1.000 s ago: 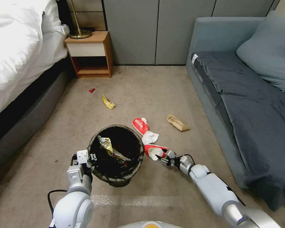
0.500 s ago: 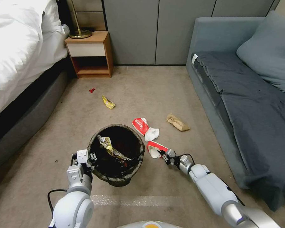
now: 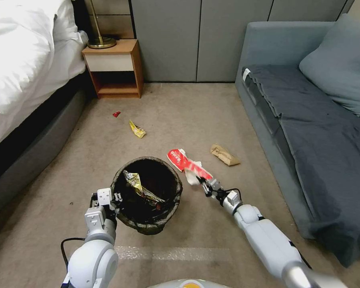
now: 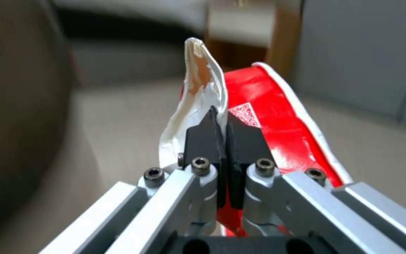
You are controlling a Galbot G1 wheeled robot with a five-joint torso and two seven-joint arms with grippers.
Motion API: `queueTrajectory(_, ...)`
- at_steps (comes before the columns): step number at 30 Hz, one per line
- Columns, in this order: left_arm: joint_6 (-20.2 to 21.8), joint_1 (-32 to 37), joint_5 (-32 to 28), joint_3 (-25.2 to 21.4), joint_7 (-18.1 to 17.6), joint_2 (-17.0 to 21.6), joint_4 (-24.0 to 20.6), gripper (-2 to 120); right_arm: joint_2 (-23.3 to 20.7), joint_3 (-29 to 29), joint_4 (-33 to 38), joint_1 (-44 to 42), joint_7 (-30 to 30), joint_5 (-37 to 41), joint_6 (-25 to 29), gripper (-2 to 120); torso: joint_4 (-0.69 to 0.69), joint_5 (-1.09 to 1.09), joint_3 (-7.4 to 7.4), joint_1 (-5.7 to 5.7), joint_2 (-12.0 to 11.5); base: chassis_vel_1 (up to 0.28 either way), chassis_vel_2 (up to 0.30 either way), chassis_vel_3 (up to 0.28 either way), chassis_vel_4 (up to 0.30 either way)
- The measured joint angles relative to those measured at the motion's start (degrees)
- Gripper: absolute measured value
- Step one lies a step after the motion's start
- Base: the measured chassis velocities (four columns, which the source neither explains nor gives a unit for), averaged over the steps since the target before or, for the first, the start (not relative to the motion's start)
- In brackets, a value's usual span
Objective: Pick up the trash bin, then pick up the garbage from the floor and place it into the trash bin.
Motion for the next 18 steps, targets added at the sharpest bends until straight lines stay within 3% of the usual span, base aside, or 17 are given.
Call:
queueTrajectory(1, 0.05, -0.16, -0.01, 0.22, -0.11, 0.01, 0.32, 0, -0.69, -0.70, 6.51, -1.66, 0.50, 0.83, -0.80, 0, -0.01, 0.00, 0.01, 0.00, 0.00, 0.000, 0.000, 0.000, 0.000)
queueTrajectory(2, 0.05, -0.16, -0.01, 0.22, -0.11, 0.01, 0.32, 0, -0.69, -0.70, 6.51, -1.66, 0.50, 0.83, -0.80, 0, -0.01, 0.00, 0.01, 0.00, 0.00, 0.000, 0.000, 0.000, 0.000)
queueTrajectory(6, 0.16, -0.48, 0.01, 0.95, -0.11, -0.08, 1.19, 0, -2.09, -4.02, 23.04, -6.13, 1.87, 2.04, -2.46, 0, -0.01, 0.01, 0.01, 0.00, 0.00, 0.000, 0.000, 0.000, 0.000)
queueTrajectory(10, 0.19, -0.44, 0.07, 1.33, -0.09, 0.11, 1.37, 0, -2.91, -8.10, 31.54, -8.41, 3.03, 2.11, -3.65, 0, 0.00, 0.01, 0.00, 0.00, 0.00, 0.000, 0.000, 0.000, 0.000)
queueTrajectory(18, 0.19, -0.09, 0.30, 1.50, -0.11, 0.41, 1.47, 0, -4.05, -13.41, 35.65, -11.39, 3.44, -0.02, -4.25, 0, 0.00, 0.02, 0.00, 0.00, 0.00, 0.000, 0.000, 0.000, 0.000)
